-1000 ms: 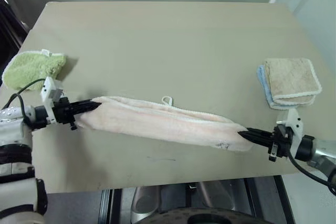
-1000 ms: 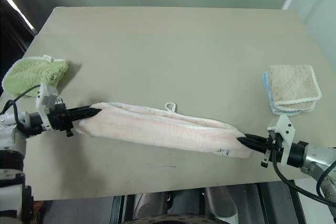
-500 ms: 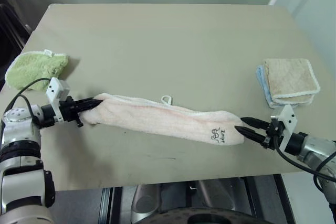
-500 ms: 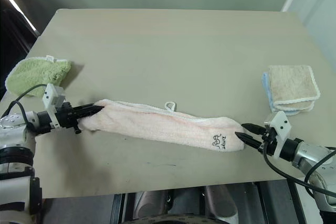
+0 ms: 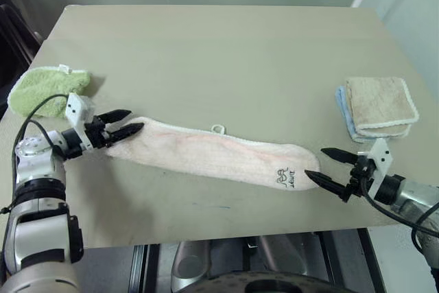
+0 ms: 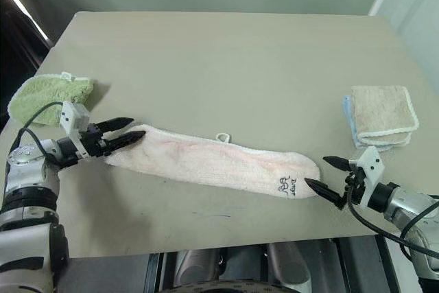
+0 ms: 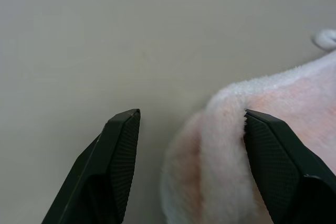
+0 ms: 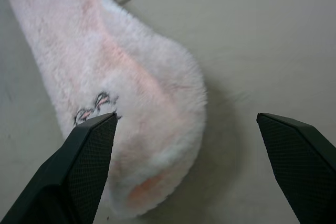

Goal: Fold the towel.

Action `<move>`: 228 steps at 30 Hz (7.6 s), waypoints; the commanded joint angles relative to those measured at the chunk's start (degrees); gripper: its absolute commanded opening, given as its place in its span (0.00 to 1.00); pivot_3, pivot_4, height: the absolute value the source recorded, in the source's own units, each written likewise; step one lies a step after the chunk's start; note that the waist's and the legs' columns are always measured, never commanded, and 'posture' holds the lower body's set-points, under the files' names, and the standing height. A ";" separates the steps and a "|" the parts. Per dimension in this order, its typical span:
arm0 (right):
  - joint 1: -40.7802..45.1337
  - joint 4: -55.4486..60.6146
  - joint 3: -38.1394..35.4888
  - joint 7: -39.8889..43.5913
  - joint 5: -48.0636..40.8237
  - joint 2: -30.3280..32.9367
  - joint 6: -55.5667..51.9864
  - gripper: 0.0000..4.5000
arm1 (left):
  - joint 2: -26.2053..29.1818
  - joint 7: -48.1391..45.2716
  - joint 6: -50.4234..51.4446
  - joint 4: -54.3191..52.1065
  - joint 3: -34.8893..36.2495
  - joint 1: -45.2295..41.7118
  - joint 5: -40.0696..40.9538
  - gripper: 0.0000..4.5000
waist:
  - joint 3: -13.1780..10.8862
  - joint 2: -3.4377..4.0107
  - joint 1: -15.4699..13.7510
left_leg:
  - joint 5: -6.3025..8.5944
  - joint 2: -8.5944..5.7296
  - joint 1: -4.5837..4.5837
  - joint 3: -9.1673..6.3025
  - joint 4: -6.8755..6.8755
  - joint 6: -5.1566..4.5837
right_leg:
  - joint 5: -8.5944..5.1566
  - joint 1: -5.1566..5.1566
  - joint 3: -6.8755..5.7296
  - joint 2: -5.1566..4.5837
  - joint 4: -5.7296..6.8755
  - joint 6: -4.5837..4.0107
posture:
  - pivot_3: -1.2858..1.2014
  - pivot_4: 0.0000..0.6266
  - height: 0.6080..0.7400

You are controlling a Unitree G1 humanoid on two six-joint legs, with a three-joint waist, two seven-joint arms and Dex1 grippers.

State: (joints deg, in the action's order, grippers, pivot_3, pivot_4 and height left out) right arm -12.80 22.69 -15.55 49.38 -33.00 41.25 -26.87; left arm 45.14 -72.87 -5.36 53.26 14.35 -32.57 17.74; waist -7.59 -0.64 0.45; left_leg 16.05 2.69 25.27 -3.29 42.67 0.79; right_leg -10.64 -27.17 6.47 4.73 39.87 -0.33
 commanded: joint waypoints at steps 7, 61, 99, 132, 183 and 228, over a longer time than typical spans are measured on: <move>-0.05 9.30 -13.69 -11.04 -24.67 -0.65 -17.13 1.00 | -1.09 2.58 -1.60 -0.13 4.20 -5.69 3.62 0.73 | -0.05 -0.06 -0.31 | 0.00 -0.04 0.00 0.01 -0.03 0.01 | -0.07 0.02 0.01 0.00 0.00 0.04 | 0.52 0.24 0.72; -20.65 9.84 -0.14 -47.15 -80.00 1.04 -20.73 1.00 | 0.36 -8.35 31.61 -47.13 -5.44 15.08 13.72 0.99 | 0.02 -0.06 -0.54 | 0.77 -0.08 0.54 -0.19 -0.02 -0.12 | -0.66 -0.29 0.05 -0.01 -0.34 0.21 | 0.52 0.24 0.72; -9.11 4.09 -8.04 -55.12 -78.16 -4.06 -12.59 0.01 | -3.72 -7.42 20.87 -33.59 -8.41 11.79 8.88 1.00 | 0.02 -0.08 -0.56 | 0.79 -0.07 0.39 -0.21 0.01 -0.21 | -0.51 -0.07 0.04 -0.03 -0.62 0.33 | 0.52 0.24 0.72; -6.34 -2.93 -18.00 -41.40 -67.50 2.27 -21.94 0.01 | -2.47 -1.40 44.21 -44.79 -0.73 8.71 23.62 1.00 | 0.02 0.01 -0.73 | 0.91 -0.11 0.20 -0.15 0.00 -0.48 | -0.41 0.24 0.07 -0.09 -0.94 0.49 | 0.52 0.24 0.72; 40.11 -3.37 28.70 -35.10 -29.81 -18.48 -35.23 0.01 | -10.23 3.24 34.34 -44.62 -5.10 7.97 17.96 1.00 | 0.00 0.03 -0.09 | 0.73 0.06 0.10 0.33 -0.05 -0.60 | 0.22 -0.03 0.12 -0.08 -0.81 0.08 | 0.52 0.24 0.72; 29.46 4.21 9.20 -27.28 -27.10 -19.69 -21.86 0.23 | -8.45 -4.04 39.00 -52.13 -11.51 5.57 20.74 1.00 | 0.01 0.02 -0.25 | 0.49 0.08 0.01 0.41 -0.44 -0.40 | 0.34 -0.03 0.14 -0.10 -0.81 0.30 | 0.52 0.24 0.72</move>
State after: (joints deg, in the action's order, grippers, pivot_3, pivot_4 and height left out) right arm 16.59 27.17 -5.59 22.08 -61.89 22.35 -51.50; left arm 35.88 -74.96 35.84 3.20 3.92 -27.56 39.78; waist -7.57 -0.62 0.20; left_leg 16.53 2.77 25.22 -2.88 42.21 0.38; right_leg -10.30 -27.16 6.61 4.64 39.06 -0.02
